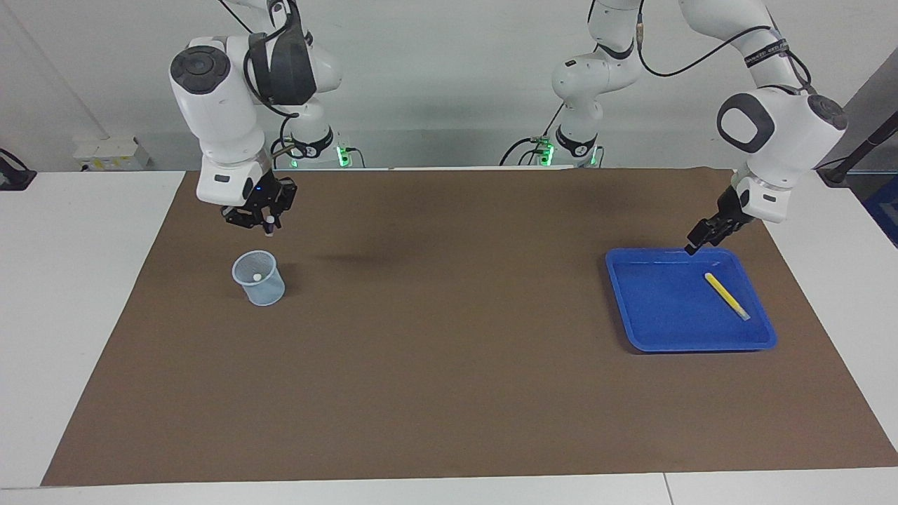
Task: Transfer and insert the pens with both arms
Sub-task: 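Insert the purple pen into the clear cup with the right gripper, then release the pen and draw the right gripper back from the cup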
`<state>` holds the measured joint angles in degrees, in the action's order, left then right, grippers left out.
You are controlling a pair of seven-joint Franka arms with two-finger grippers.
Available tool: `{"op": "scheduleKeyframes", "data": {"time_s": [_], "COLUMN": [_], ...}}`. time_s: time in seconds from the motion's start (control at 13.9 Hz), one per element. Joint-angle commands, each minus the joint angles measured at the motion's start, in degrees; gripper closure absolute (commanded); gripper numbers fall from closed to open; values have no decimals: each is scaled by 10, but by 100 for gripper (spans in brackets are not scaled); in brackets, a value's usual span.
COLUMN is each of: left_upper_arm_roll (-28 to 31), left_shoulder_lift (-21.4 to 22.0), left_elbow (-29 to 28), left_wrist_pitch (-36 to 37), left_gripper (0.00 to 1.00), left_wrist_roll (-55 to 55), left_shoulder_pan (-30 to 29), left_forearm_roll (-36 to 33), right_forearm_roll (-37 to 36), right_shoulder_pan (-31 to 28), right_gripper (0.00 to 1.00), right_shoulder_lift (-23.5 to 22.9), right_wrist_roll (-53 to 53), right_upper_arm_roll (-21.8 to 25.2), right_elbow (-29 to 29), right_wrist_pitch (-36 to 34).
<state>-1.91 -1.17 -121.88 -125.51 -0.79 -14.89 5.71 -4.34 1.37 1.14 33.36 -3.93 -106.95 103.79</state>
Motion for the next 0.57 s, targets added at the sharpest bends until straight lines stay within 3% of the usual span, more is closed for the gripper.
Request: {"op": "scheduleKeyframes", "data": {"time_s": [0.0,0.5], "left_upper_arm_roll": [-6,-5], "left_shoulder_lift": [-27,-128], "left_elbow": [9,83], "left_wrist_pitch": [-33,-78], "left_gripper": [16,16], "left_wrist_roll": [21,36], "left_shoulder_pan": [-21,-41], "left_forearm_roll": [-19,-19], "right_forearm_roll": [-11,-8], "right_shoulder_pan": [-9,-43], "right_gripper": [100,100], "right_shoulder_lift": [5,5], "right_wrist_roll": [37,85], "right_upper_arm_roll": [-7,-7], "right_elbow": [-26,-90], "right_wrist_pitch": [49,148]}}
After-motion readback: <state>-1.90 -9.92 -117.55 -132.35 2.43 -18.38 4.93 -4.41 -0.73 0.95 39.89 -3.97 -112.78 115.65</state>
